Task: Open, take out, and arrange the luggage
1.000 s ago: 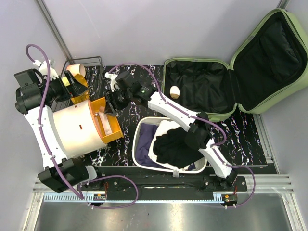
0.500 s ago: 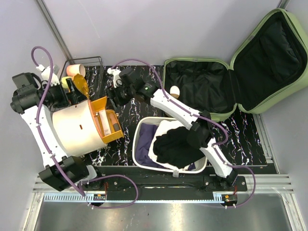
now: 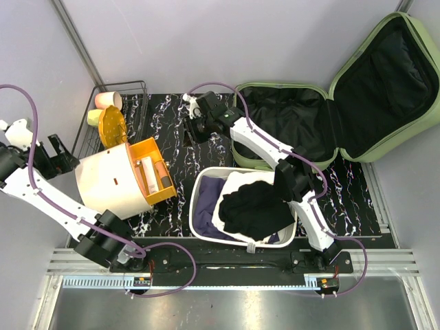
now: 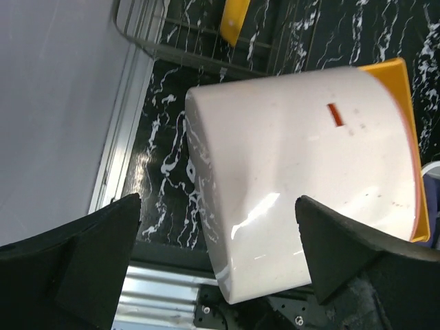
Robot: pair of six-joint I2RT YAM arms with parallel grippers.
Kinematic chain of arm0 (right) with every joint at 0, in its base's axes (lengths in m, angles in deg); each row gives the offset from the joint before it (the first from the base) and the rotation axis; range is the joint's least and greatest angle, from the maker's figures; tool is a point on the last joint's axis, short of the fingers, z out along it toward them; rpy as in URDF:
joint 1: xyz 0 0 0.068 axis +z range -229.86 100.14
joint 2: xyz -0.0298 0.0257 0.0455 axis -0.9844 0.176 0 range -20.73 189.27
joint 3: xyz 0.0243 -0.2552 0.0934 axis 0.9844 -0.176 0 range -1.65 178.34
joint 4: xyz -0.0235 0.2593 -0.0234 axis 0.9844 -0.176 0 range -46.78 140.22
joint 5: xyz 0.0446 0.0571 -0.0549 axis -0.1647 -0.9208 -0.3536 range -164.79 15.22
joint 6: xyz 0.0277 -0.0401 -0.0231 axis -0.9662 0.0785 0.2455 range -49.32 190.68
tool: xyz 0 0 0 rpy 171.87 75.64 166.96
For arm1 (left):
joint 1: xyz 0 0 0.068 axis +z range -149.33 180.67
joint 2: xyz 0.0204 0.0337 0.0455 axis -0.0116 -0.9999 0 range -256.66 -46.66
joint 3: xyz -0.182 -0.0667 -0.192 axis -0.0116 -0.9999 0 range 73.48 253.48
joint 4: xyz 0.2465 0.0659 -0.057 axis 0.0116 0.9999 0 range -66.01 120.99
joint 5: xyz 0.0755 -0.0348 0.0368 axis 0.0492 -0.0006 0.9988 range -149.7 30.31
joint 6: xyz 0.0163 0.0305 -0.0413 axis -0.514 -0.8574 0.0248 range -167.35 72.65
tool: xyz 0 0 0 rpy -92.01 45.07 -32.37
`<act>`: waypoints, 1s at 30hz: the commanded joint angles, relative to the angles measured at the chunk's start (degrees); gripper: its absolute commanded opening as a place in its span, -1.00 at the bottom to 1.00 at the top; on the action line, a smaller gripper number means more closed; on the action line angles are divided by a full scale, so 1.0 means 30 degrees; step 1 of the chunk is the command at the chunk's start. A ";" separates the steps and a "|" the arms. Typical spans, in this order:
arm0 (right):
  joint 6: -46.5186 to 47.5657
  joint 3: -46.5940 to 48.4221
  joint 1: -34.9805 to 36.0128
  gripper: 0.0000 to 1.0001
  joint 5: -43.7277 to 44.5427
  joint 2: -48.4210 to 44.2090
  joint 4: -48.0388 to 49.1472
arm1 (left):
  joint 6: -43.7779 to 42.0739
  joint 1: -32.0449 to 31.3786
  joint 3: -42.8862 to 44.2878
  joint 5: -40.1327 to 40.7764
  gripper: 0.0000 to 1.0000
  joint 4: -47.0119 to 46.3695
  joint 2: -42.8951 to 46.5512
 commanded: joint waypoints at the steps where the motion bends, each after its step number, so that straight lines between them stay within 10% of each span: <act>1: 0.0832 -0.0207 0.0459 -0.33 -0.1495 -0.0539 0.0269 | -0.2035 0.0518 -0.1389 0.0999 0.98 0.3853 0.0625; 11: 0.0162 -0.3019 0.1599 -0.50 -0.5743 -0.0127 0.4689 | -0.3209 0.0576 -0.4382 -0.0960 0.90 0.3853 0.0803; 30: -0.1185 0.1344 0.5029 -0.56 -0.5423 0.3475 0.8120 | -0.3824 0.0576 -0.5496 -0.1284 0.72 0.3853 0.0187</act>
